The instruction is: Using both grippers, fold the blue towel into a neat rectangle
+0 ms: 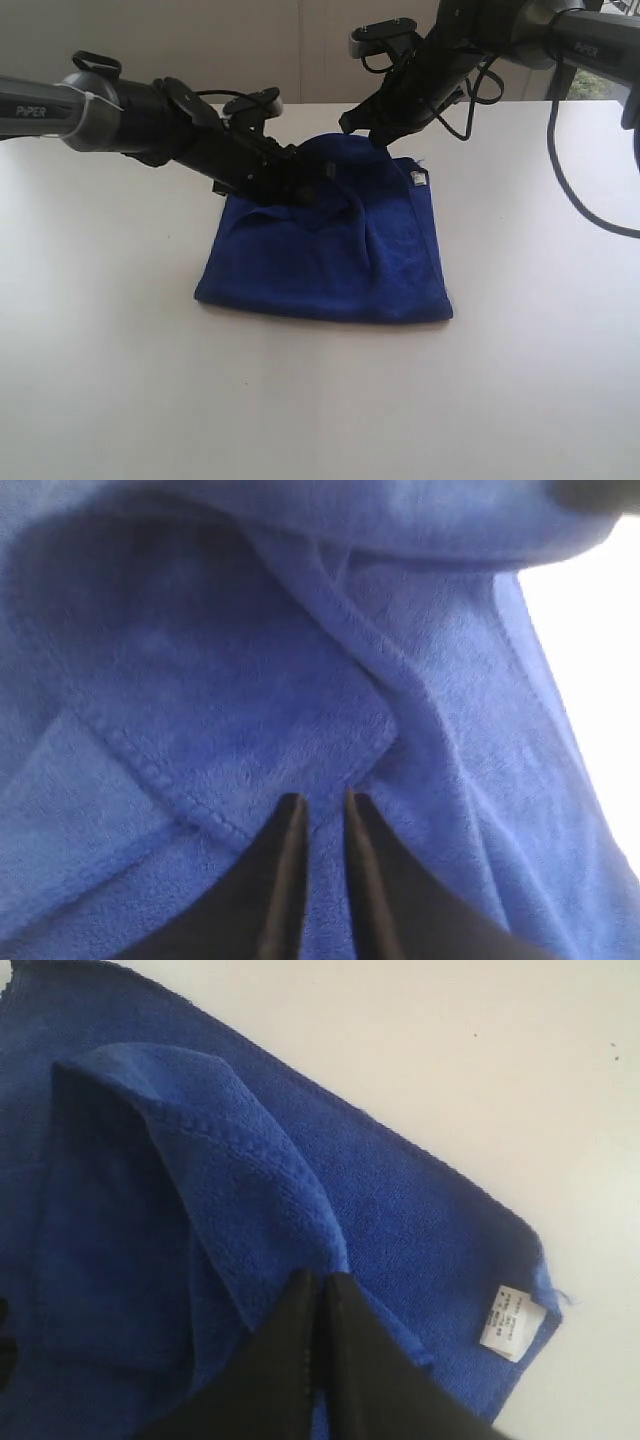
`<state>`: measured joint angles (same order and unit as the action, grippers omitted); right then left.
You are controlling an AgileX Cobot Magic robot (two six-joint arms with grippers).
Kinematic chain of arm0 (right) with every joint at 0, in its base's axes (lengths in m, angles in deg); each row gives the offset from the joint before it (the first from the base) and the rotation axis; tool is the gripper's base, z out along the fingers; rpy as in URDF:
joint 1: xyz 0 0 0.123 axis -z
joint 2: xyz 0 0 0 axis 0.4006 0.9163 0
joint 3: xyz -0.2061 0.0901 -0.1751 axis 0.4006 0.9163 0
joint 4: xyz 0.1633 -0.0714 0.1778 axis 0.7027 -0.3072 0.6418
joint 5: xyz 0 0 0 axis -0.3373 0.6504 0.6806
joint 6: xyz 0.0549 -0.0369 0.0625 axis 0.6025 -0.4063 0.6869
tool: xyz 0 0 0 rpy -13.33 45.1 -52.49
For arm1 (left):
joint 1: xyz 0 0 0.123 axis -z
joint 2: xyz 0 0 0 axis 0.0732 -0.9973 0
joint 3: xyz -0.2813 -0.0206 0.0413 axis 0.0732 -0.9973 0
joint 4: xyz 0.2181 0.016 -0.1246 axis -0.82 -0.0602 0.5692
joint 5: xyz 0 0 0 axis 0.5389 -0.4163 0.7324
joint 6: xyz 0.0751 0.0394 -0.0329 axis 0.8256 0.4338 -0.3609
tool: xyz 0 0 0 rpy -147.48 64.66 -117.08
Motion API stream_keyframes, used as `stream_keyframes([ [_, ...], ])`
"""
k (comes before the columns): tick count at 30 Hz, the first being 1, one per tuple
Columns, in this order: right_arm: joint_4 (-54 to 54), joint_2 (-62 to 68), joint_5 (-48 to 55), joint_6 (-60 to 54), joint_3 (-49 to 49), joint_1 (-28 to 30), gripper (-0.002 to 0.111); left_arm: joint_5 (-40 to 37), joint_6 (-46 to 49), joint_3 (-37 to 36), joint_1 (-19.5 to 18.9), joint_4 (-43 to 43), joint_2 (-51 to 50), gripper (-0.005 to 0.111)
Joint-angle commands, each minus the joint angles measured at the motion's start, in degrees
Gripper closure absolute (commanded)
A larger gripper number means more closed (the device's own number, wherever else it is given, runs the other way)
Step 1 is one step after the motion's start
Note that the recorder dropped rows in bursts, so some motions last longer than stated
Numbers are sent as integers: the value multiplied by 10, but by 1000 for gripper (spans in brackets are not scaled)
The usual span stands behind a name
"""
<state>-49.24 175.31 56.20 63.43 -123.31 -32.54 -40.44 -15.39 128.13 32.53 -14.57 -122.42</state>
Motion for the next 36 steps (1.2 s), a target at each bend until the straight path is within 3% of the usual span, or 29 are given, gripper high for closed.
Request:
stream_keyframes([
  [1, 2, -3, -1, -2, 0, 3, 108, -4, 5, -3, 4, 15, -16, 70],
  [25, 2, -3, -2, -2, 0, 3, 108, 32, 7, -2, 4, 28, -44, 69],
  [27, 3, -3, -2, -2, 0, 3, 108, 28, 7, -2, 4, 28, -50, 74],
  [33, 3, -3, -1, -2, 0, 3, 108, 24, 7, -2, 4, 28, -54, 107],
  [36, 3, -3, -1, -2, 0, 3, 108, 24, 7, -2, 4, 28, -54, 107],
])
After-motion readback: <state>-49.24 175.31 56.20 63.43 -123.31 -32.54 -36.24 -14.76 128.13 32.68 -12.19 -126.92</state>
